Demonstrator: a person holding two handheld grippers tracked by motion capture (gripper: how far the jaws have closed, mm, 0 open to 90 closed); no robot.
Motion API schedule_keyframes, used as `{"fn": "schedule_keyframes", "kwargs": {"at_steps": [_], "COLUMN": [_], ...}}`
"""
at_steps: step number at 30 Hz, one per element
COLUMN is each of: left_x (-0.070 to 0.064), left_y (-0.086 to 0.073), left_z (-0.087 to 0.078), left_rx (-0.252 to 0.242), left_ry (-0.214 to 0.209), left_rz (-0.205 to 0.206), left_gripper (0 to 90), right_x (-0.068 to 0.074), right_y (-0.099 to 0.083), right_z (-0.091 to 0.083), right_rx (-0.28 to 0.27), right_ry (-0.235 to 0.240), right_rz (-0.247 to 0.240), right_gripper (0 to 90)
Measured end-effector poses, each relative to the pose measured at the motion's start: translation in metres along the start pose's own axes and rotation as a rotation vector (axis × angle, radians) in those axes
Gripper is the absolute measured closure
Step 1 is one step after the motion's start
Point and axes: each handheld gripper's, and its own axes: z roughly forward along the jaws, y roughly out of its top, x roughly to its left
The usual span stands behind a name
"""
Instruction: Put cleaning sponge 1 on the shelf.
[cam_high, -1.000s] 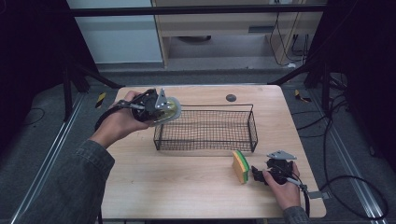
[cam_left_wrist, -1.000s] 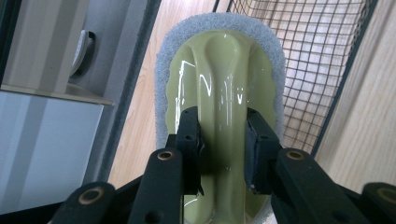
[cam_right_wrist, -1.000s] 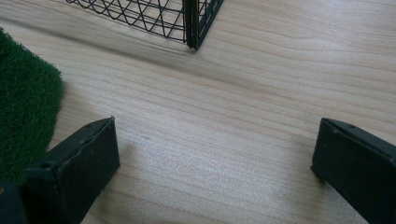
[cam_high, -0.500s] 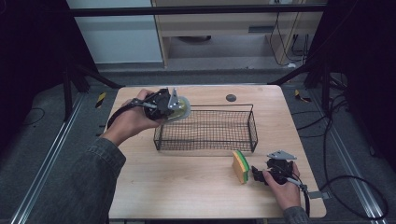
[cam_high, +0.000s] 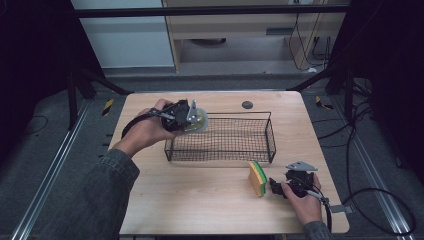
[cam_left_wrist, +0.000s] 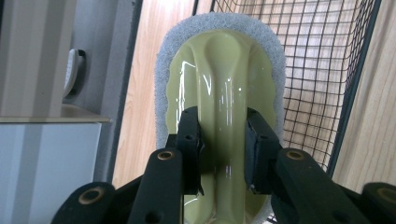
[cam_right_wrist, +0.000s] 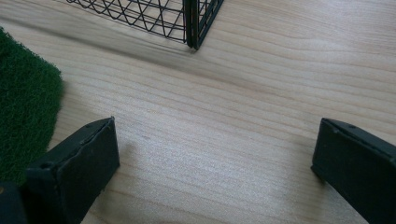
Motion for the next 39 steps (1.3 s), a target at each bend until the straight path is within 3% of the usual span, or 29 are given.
{"fn": "schedule_keyframes", "kwargs": {"at_steps": [17,39], "left_x": [-0.011,-0.014], "left_y": [-0.004,-0.013], "left_z": [0.035,0.053], "left_rx": [0.028,0.049], "left_ry": [-0.066,-0.091], "left_rz": [0.000,-0.011], "left_gripper": [71.0,71.0], "right_x": [0.000,0.000], "right_y": [0.000,0.000], "right_z": [0.000,0.000], "right_rx": [-0.001,-0.001], "right_ry": [0.004,0.004], "right_rz": [-0.004,-0.005], "right_gripper": [0.8,0.8]}}
